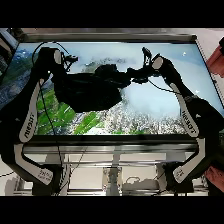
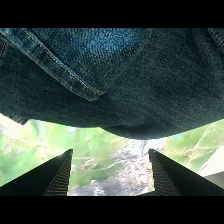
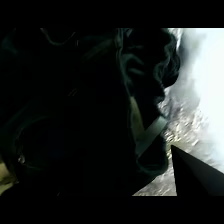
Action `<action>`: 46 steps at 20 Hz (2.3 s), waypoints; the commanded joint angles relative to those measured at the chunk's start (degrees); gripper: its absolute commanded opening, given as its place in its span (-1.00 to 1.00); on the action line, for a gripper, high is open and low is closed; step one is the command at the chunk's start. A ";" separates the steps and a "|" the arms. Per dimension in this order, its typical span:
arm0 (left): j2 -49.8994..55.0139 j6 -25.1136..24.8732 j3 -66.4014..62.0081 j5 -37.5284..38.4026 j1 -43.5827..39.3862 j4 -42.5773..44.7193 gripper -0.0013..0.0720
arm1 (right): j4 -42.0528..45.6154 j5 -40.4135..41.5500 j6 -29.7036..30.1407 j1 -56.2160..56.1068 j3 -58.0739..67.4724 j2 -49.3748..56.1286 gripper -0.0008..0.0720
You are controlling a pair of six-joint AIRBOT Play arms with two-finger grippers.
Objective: Fold the clothes and pants, and hang the long-sleeved shirts on hangers.
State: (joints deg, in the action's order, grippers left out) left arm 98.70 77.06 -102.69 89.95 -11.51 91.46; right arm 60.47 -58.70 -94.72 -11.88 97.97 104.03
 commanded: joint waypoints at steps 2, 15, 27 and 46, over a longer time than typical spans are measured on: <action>0.07 -3.65 0.02 -0.20 0.07 0.07 0.54 | -4.07 -2.89 -0.31 -0.46 0.59 0.70 0.59; 0.04 -3.69 0.02 -0.17 0.13 0.07 0.54 | -9.49 2.73 -1.79 -5.22 0.76 5.62 -0.92; -2.05 -8.44 0.09 2.69 2.73 -8.85 -0.19 | 24.81 -32.37 5.95 13.53 18.40 -15.63 -0.93; -1.73 -32.15 15.02 -11.04 -2.25 5.42 0.72 | 28.94 -34.71 6.80 39.32 -0.17 -19.26 -0.93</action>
State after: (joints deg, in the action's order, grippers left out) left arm 96.95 54.54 -88.09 85.69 -11.14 91.85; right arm 89.86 -94.37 -87.74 26.13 102.80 84.82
